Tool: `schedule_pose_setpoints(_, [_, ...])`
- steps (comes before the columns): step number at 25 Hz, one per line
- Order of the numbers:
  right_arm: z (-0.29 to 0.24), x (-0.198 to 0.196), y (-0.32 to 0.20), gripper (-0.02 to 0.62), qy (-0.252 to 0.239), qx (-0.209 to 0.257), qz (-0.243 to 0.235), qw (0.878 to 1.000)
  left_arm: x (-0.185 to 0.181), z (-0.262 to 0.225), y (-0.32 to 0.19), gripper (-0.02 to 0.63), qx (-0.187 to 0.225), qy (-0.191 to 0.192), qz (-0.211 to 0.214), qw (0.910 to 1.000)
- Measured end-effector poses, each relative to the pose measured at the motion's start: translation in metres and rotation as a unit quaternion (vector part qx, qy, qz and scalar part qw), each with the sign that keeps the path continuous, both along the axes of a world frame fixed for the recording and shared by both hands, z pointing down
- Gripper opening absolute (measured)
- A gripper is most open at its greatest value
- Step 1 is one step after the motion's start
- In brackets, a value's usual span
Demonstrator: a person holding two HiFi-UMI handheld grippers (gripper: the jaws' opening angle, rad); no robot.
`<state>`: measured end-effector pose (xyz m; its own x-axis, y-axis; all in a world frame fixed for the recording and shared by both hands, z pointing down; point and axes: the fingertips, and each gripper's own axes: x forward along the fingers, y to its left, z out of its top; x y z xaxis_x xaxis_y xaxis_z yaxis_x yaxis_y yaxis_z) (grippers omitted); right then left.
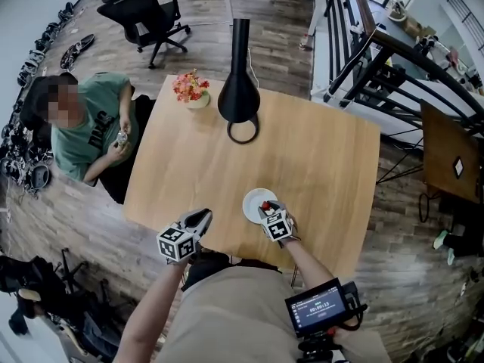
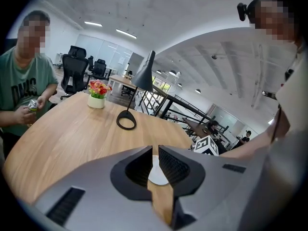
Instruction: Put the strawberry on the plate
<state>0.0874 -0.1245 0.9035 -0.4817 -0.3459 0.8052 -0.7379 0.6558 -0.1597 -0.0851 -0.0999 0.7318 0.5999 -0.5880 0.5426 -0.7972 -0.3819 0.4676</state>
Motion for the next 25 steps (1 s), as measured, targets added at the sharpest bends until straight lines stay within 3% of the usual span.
schedule_pose_setpoints(10, [0.057,0.0,0.003,0.151,0.061,-0.027,-0.004,0.998,-0.006,0.006,0.003,0.043,-0.005,-0.014,-0.011,0.9998])
schedule_pose_setpoints(18, [0.068,-0.007,0.005,0.154,0.056,-0.038,-0.009,0.998,-0.012,-0.003,0.0,0.048,0.0,-0.009,-0.025,0.9996])
schedule_pose_setpoints(20, [0.062,-0.012,0.004,0.25,0.045,-0.032,-0.011,0.998,-0.013,-0.004,0.001,0.048,0.002,-0.005,-0.028,0.9996])
schedule_pose_setpoints(25, [0.025,-0.017,-0.005,0.255,0.007,0.013,0.003,1.0,-0.015,-0.01,0.0,0.048,0.014,0.01,-0.039,0.9991])
